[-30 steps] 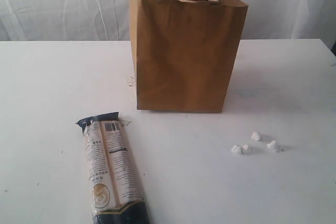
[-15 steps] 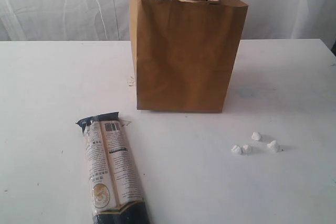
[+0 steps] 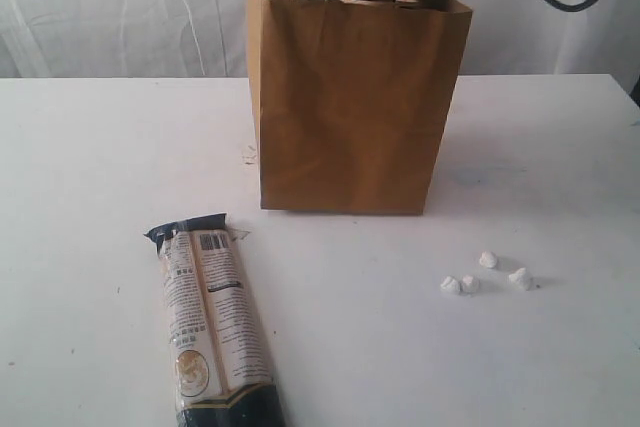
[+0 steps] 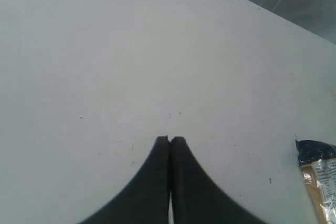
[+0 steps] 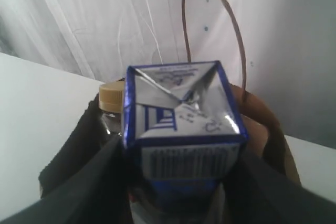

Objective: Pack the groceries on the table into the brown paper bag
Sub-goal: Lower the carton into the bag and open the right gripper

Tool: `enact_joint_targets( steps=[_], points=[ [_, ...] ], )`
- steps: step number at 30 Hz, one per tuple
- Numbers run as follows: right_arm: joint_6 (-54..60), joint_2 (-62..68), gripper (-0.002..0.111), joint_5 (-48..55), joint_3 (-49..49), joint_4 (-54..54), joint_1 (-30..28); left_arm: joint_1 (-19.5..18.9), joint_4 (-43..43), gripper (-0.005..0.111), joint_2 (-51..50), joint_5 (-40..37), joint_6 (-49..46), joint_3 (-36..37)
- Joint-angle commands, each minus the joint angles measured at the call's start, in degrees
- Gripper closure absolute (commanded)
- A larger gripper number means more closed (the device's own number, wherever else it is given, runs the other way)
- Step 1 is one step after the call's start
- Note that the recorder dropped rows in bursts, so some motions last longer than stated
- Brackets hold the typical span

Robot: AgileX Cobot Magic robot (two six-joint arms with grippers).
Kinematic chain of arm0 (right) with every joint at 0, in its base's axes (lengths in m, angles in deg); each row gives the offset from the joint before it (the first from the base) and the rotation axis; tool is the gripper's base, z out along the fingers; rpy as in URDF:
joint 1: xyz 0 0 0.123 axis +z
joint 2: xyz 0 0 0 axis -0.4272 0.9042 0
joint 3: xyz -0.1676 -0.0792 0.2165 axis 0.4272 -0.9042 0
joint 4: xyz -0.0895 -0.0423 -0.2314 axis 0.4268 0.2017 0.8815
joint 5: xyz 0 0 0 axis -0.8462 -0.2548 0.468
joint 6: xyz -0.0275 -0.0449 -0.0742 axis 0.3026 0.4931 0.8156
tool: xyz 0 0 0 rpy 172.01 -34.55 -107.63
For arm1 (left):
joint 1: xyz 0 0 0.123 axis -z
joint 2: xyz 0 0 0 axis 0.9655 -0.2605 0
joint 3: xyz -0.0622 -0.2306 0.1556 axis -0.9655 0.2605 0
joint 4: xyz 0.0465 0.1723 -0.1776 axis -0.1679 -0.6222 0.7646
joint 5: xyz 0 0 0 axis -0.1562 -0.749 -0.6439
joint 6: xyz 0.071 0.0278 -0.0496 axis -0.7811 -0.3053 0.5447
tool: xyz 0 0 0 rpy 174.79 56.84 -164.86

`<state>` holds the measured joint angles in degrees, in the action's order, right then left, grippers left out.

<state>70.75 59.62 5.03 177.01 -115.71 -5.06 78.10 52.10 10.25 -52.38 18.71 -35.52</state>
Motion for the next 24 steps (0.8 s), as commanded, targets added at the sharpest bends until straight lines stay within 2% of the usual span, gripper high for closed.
enact_joint_targets(
  steps=[1,11,17,24],
  points=[
    [0.43,0.08,0.075,-2.89,0.41,1.65,-0.33,-0.26,0.18,0.107,0.32,-0.13,0.11,0.22],
    [0.10,0.19,0.069,8.46,0.41,8.80,-0.33,-0.26,0.18,0.107,0.32,-0.13,0.11,0.22],
    [-0.14,0.19,0.054,8.66,0.41,11.31,-0.33,-0.26,0.18,0.107,0.32,-0.13,0.11,0.22],
    [-2.59,0.19,0.050,10.91,0.41,14.15,-0.33,-0.26,0.18,0.107,0.32,-0.13,0.11,0.22]
  ],
)
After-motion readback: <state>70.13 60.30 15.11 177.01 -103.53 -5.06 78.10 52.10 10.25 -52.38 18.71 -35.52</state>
